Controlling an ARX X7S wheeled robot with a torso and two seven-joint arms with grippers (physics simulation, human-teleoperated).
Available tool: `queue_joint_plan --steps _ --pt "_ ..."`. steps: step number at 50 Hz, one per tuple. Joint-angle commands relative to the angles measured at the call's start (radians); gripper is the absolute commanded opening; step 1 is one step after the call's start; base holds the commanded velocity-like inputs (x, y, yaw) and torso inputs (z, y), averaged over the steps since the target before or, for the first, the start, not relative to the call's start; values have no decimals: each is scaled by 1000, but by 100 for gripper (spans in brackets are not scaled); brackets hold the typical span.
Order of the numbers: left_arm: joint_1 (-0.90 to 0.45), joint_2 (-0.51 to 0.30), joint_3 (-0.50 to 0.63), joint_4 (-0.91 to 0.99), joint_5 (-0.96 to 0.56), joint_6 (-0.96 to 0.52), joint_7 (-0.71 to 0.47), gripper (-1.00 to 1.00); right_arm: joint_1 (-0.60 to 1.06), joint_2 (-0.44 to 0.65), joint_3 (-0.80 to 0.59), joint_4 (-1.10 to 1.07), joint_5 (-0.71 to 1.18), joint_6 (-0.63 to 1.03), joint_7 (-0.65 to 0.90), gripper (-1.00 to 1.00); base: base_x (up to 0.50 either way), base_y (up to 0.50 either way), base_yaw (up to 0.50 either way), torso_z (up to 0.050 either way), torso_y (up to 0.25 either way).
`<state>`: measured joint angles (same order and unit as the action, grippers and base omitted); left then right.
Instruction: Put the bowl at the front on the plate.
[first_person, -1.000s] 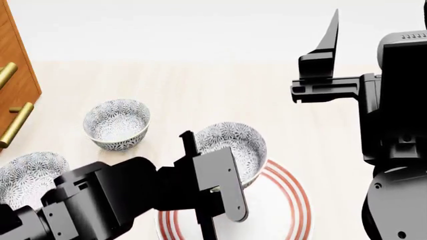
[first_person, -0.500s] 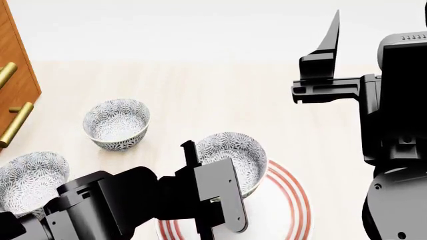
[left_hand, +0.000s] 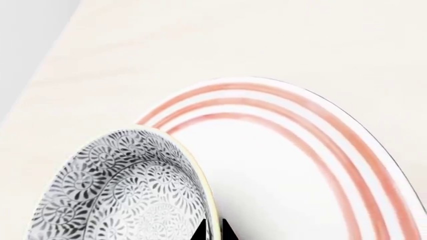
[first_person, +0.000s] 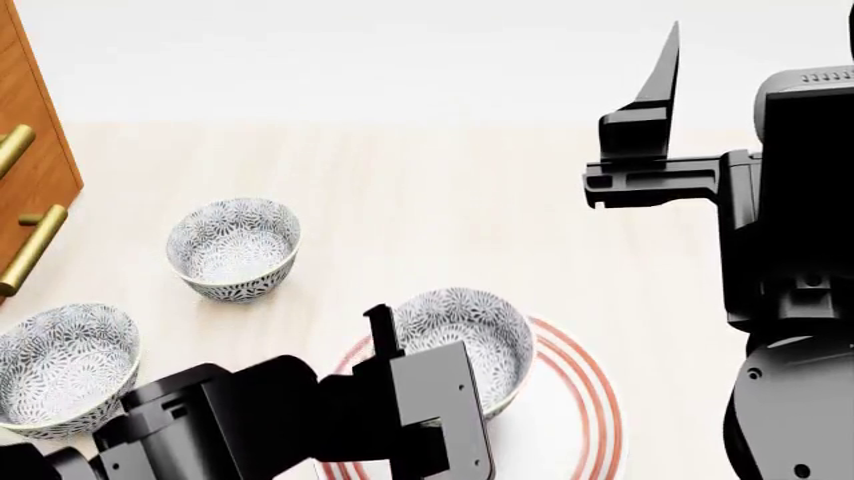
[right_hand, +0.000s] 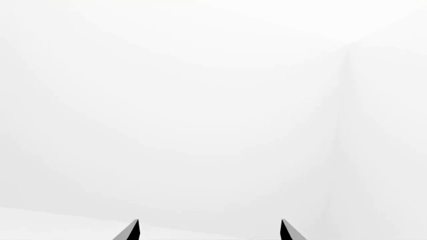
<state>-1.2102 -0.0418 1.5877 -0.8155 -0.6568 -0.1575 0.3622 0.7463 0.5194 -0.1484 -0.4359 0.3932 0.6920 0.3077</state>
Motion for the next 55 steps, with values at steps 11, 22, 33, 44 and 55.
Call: queue_joint_plan --steps 11,22,33,44,55 --pt "17 4 -7 5 8 1 -4 -100 -5 -1 0 5 2 -9 3 100 0 0 0 0 0" --pt "32 11 -5 -21 18 15 0 -100 -2 0 -4 9 2 -10 2 100 0 0 0 0 0" --pt "29 -16 4 29 26 13 4 100 -3 2 -4 8 3 -11 4 100 0 0 0 0 0" --pt "21 -42 -2 86 12 -5 6 100 0 2 -7 10 3 -10 4 100 0 0 0 0 0" --pt "5 -86 -18 189 -20 -40 -1 100 -3 1 -7 14 4 -18 4 100 0 0 0 0 0"
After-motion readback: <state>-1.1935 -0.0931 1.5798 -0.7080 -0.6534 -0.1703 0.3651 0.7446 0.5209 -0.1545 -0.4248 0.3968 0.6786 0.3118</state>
